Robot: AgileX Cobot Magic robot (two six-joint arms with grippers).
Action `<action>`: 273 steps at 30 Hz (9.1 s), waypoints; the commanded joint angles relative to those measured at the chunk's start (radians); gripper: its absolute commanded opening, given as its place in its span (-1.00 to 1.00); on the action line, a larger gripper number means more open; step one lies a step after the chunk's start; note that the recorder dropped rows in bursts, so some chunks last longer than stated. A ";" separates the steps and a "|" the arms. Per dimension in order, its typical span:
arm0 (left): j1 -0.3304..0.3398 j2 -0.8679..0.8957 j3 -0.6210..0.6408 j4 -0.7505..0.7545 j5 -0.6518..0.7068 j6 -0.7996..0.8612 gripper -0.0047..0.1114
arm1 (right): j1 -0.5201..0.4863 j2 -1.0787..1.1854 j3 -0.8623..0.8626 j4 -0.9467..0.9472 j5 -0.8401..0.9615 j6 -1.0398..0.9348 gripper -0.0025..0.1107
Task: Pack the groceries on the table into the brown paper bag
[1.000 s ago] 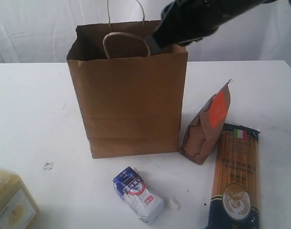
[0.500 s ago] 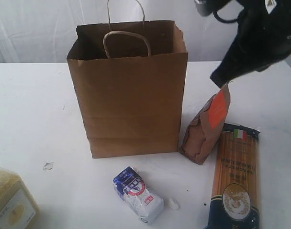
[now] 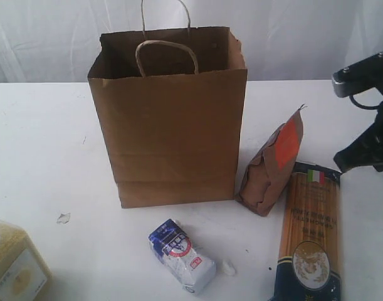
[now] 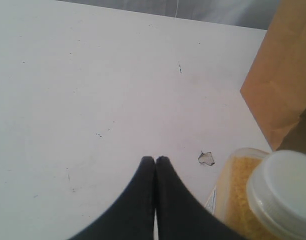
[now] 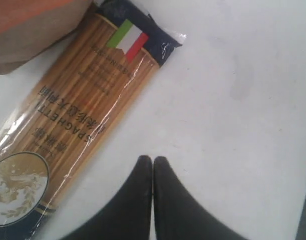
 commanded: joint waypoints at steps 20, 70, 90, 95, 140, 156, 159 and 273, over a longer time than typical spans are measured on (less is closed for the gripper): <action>-0.009 -0.003 0.004 -0.005 0.000 -0.006 -0.92 | 0.008 0.213 -0.044 0.798 0.150 -0.645 -0.94; -0.009 -0.003 0.004 -0.005 0.000 -0.006 -0.92 | 0.379 0.495 0.014 0.541 -0.174 -0.562 -0.76; -0.009 -0.003 0.004 -0.005 0.000 -0.006 -0.92 | 0.379 0.002 -0.067 0.892 0.264 -0.551 -0.96; -0.009 -0.003 0.004 -0.005 0.000 -0.006 -0.92 | 0.379 -0.038 -0.279 1.385 0.264 -0.753 -0.96; -0.009 -0.003 0.004 -0.005 0.000 -0.006 -0.92 | 0.368 0.103 -0.357 1.136 -0.811 -1.127 -0.58; -0.009 -0.003 0.004 -0.005 0.000 -0.006 -0.92 | -0.405 0.050 0.210 1.081 -0.902 -0.835 -0.96; -0.009 -0.003 0.004 -0.005 0.000 -0.006 -0.92 | -0.518 0.105 0.321 1.072 -0.793 -0.708 -0.96; -0.009 -0.013 0.004 -0.005 0.000 -0.006 -0.92 | -0.077 0.234 -0.977 0.974 -0.074 -0.110 -0.96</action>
